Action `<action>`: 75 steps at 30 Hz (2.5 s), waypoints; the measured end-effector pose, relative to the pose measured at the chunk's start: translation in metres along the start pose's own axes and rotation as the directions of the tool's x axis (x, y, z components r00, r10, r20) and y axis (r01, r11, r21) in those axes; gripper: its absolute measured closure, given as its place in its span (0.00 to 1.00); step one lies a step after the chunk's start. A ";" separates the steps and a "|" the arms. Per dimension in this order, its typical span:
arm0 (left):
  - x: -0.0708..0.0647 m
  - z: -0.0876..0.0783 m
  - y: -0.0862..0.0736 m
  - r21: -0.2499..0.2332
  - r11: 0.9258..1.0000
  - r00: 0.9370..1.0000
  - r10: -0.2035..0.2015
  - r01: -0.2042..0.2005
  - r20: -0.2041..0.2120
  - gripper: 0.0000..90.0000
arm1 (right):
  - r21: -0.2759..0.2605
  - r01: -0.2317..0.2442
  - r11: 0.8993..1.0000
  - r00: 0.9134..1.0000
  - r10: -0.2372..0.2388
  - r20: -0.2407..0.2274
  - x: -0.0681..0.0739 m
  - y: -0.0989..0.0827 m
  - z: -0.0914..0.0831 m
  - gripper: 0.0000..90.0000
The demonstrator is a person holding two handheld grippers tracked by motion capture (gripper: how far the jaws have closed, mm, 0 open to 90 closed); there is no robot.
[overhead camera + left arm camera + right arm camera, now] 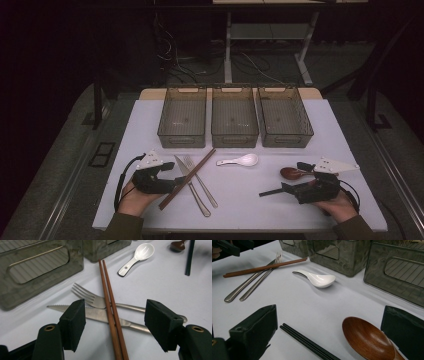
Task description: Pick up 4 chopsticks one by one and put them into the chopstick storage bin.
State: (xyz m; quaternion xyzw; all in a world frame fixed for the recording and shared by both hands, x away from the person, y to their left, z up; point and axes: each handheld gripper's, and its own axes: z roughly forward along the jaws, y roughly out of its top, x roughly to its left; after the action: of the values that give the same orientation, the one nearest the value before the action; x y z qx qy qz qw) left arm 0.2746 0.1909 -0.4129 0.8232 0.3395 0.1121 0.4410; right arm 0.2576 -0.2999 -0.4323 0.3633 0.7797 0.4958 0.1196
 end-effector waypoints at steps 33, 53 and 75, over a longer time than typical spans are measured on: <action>0.006 0.014 -0.021 0.070 0.997 0.998 -0.046 0.044 0.033 0.78 | 0.011 0.009 1.000 1.000 -0.009 0.006 0.002 0.000 0.003 0.01; 0.004 0.021 -0.022 0.121 0.992 0.999 -0.039 0.035 0.030 0.85 | 0.015 0.017 1.000 1.000 -0.017 0.005 0.002 0.000 0.003 0.01; 0.006 0.025 -0.023 0.160 0.987 1.000 -0.015 0.016 -0.005 0.88 | 0.017 0.022 1.000 1.000 -0.022 0.005 0.002 -0.001 0.003 0.01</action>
State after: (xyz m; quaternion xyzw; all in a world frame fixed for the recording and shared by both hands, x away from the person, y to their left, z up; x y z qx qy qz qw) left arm 0.2808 0.1871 -0.4463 0.8531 0.3546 0.0824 0.3737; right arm 0.2574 -0.2962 -0.4338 0.3570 0.7875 0.4868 0.1241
